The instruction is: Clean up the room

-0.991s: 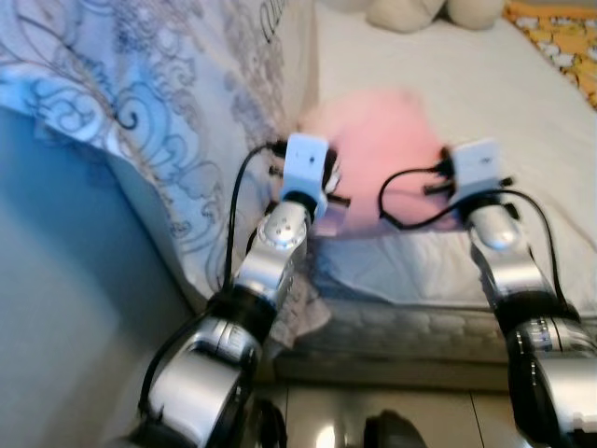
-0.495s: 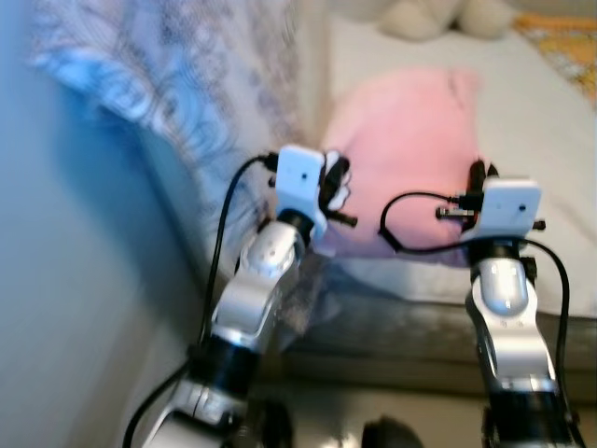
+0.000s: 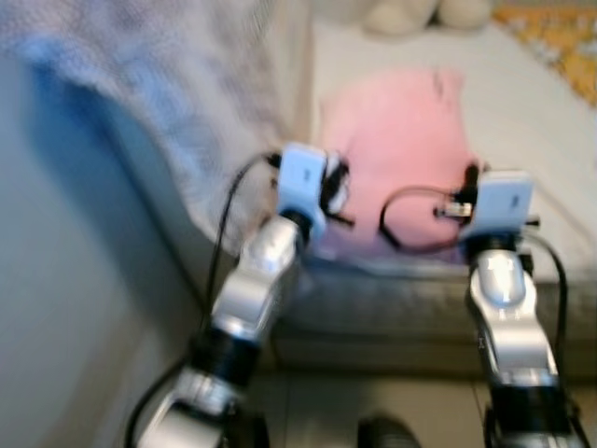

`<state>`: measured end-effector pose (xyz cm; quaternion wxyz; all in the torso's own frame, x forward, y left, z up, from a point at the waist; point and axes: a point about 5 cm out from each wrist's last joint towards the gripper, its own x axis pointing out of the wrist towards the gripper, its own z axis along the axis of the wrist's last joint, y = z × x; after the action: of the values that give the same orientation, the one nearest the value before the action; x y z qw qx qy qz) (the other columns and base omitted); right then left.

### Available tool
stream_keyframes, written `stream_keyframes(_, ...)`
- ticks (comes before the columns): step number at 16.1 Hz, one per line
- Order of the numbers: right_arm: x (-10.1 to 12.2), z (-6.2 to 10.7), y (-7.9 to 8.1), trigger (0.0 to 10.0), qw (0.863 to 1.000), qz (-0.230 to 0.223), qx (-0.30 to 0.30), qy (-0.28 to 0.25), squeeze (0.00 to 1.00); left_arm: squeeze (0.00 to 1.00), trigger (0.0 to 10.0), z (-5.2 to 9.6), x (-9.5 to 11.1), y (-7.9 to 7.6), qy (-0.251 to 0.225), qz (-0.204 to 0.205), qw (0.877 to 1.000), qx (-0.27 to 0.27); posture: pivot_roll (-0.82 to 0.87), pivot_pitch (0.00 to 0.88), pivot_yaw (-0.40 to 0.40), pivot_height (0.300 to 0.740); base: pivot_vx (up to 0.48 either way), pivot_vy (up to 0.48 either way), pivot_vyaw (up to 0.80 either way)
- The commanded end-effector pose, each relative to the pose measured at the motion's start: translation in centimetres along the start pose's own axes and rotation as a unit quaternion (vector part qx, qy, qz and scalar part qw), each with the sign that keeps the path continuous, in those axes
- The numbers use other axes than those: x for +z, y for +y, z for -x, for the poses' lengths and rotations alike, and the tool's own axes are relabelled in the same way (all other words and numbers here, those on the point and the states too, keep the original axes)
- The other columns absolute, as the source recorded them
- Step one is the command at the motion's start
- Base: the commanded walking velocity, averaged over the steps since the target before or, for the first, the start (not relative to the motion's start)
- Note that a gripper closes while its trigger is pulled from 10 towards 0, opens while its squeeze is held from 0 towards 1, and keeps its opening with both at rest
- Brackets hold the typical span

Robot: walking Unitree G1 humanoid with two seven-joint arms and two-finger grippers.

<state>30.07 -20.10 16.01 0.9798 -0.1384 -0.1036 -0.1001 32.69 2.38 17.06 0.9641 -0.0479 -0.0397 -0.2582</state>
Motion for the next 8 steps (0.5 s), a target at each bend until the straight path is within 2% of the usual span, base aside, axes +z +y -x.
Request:
stream_keyframes(1,0.8,-0.4,-0.2,10.0,1.000,-0.006,-0.009,-0.016,0.01,0.00,10.0,-0.4,1.5,0.7,-0.027,-0.019,0.999,0.008,-0.19,0.000,0.080,0.703,0.000,0.000,0.00)
stream_keyframes(3,0.9,-0.4,0.2,10.0,1.000,-0.007,0.002,-0.014,0.01,0.00,10.0,-0.6,1.8,1.1,-0.030,-0.028,0.999,0.022,-0.19,0.000,0.080,0.703,0.000,0.000,0.00)
stream_keyframes(5,0.8,-0.5,0.6,10.0,1.000,-0.010,0.012,-0.011,0.01,0.00,10.0,-0.6,1.9,1.0,-0.032,-0.023,0.999,0.008,-0.19,0.000,0.081,0.703,0.000,0.000,0.00)
stream_keyframes(8,0.8,-0.8,1.6,10.0,0.999,-0.025,0.043,-0.013,0.01,0.00,10.0,-0.8,2.1,0.8,-0.033,-0.016,0.999,0.002,-0.19,0.000,0.085,0.703,0.480,0.000,0.00)
